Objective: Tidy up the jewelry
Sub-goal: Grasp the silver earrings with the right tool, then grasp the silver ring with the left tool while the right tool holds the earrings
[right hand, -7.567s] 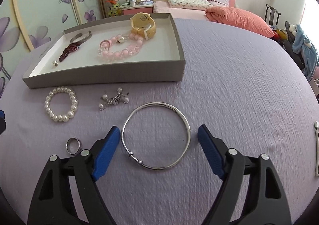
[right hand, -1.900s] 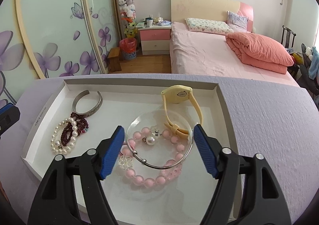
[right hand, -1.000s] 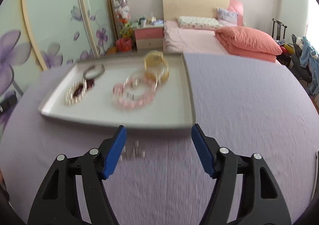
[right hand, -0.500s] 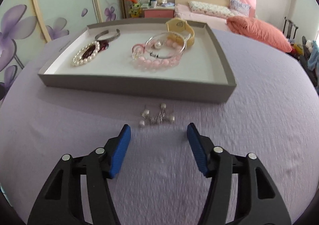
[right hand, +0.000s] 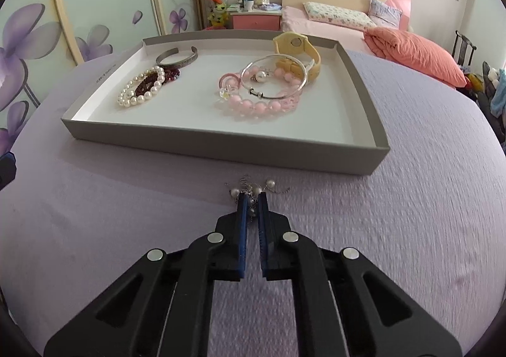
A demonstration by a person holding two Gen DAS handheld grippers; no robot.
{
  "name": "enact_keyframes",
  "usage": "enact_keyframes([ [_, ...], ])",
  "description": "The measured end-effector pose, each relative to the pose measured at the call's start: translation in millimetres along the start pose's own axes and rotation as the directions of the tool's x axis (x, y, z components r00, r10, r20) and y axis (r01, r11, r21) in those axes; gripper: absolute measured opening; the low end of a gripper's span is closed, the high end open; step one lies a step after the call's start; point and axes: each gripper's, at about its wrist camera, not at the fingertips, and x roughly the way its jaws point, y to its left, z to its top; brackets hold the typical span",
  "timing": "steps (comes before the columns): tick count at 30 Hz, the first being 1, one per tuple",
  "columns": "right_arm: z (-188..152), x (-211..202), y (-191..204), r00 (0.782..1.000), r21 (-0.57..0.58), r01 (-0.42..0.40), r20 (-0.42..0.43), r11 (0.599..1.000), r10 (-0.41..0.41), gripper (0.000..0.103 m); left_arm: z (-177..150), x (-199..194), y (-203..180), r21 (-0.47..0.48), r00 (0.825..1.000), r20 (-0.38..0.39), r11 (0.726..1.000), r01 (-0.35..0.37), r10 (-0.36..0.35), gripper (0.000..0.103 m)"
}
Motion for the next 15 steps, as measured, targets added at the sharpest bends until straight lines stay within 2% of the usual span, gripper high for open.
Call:
enact_keyframes([
  [7, -8.1, -11.3, -22.5, 0.999, 0.087, -0.049, -0.012, 0.995, 0.05, 0.006, -4.7, 6.3, -12.0, 0.033, 0.999, -0.028, 0.999, 0.028, -0.027, 0.065],
  [12, -1.8, -39.8, -43.1, 0.995, 0.15, -0.09, 0.063, 0.985, 0.081, 0.006, -9.9, 11.9, -30.2, 0.071, 0.997, -0.052, 0.995, 0.064, -0.06, 0.066],
  [15, 6.9, -60.4, -49.6, 0.989, 0.159, -0.107, 0.119, 0.981, 0.088, 0.006, -14.9, 18.4, -45.7, 0.099, 0.994, -0.071, 0.991, 0.089, -0.082, 0.072],
])
